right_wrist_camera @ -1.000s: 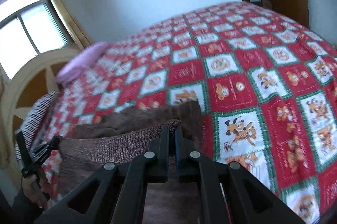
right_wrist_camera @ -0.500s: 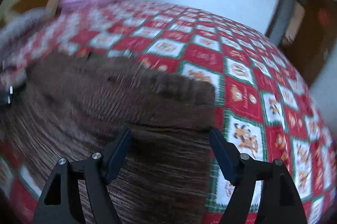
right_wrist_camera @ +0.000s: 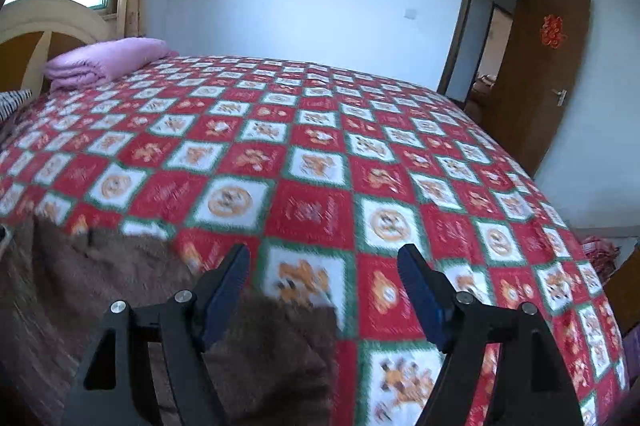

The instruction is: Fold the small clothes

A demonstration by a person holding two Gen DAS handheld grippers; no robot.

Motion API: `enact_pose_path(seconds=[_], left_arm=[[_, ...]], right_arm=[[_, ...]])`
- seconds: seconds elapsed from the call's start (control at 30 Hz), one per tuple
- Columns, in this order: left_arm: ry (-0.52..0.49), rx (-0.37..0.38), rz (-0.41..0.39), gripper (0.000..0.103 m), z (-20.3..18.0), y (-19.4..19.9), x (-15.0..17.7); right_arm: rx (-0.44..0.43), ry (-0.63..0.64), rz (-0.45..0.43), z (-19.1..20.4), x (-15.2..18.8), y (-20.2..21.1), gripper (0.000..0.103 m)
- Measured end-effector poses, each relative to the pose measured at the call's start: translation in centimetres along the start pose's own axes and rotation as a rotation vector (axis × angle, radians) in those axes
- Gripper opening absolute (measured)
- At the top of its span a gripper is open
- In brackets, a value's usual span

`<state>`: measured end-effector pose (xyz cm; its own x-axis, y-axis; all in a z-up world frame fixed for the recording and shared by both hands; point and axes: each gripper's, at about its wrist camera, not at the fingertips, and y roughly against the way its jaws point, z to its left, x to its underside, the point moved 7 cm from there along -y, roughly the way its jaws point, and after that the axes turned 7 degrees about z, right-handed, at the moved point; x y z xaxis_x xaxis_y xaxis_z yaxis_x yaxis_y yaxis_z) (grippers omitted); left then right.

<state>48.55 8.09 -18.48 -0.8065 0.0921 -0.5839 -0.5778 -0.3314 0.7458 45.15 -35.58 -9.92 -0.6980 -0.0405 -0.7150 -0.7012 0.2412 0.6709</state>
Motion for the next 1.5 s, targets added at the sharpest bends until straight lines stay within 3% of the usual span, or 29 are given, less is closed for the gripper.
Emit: enact_pose_path(seconds=[0.1, 0.17, 0.27, 0.33, 0.47, 0.57, 0.7, 0.8, 0.9, 0.97, 1.0, 1.07, 1.1, 1.2, 1.27, 1.37, 1.43, 1.5], left_arm=[[0.005, 0.014, -0.004, 0.1, 0.4, 0.7, 1.5], [0.015, 0.027, -0.013, 0.1, 0.5, 1.1, 1.7], [0.014, 0.035, 0.001, 0.101, -0.2, 0.9, 2.3], [0.003, 0.027, 0.023, 0.101, -0.7, 0.3, 2.7], [0.032, 0.039, 0.019, 0.101, -0.1, 0.5, 2.8], [0.1, 0.066, 0.035, 0.101, 1.2, 0.5, 3.0], [0.102, 0.061, 0.002, 0.101, 1.4, 1.5, 2.3], [0.057, 0.056, -0.037, 0.101, -0.1, 2.5, 1.1], [0.015, 0.06, -0.047, 0.103, -2.3, 2.8, -0.1], [0.002, 0.047, -0.038, 0.103, -3.1, 2.4, -0.4], [-0.002, 0.032, -0.036, 0.103, -3.4, 2.0, -0.5], [-0.004, 0.01, 0.007, 0.103, -3.6, 0.3, 0.0], [0.02, 0.035, 0.022, 0.103, -3.3, -0.1, 0.3], [0.095, 0.109, 0.038, 0.103, -2.1, -0.4, 0.5], [0.154, 0.165, 0.065, 0.103, -1.7, -1.1, 1.0], [0.175, 0.187, 0.073, 0.103, -1.9, -1.2, 1.2], [0.171, 0.182, 0.063, 0.103, -2.0, -1.1, 1.2], [0.172, 0.184, 0.059, 0.103, -2.0, -1.0, 1.3]], right_arm=[[-0.14, 0.019, 0.069, 1.8, 3.1, 0.8, 0.077], [-0.174, 0.089, 0.09, 3.7, 4.4, 1.4, 0.076], [-0.124, 0.29, 0.139, 7.4, 6.1, 0.9, 0.076], [-0.056, 0.321, 0.18, 8.0, 5.9, -0.7, 0.076], [0.08, 0.121, 0.28, 4.5, 3.2, -6.7, 0.076], [0.016, -0.062, 0.299, 2.4, 3.0, -7.5, 0.077], [0.007, -0.031, 0.195, 3.0, 3.0, -3.8, 0.077], [-0.11, -0.092, 0.12, 3.0, 3.2, -0.7, 0.077], [-0.191, -0.073, 0.117, 4.5, 3.5, 0.5, 0.077], [-0.197, -0.013, 0.128, 6.0, 3.7, 0.5, 0.076], [-0.195, 0.037, 0.137, 7.1, 3.9, 0.4, 0.074], [-0.129, 0.07, 0.16, 7.3, 4.0, -0.4, 0.049], [-0.141, 0.03, 0.166, 6.5, 3.9, -0.5, 0.045], [-0.149, -0.171, 0.16, 0.9, 3.4, -1.8, 0.044], [-0.192, -0.203, 0.159, -0.2, 3.4, -2.1, 0.044], [-0.261, -0.043, 0.139, 2.9, 3.1, -0.8, 0.044], [-0.363, 0.105, 0.132, 7.1, 3.0, 0.3, 0.044], [-0.41, 0.224, 0.126, 10.9, 3.0, 0.8, 0.044]])
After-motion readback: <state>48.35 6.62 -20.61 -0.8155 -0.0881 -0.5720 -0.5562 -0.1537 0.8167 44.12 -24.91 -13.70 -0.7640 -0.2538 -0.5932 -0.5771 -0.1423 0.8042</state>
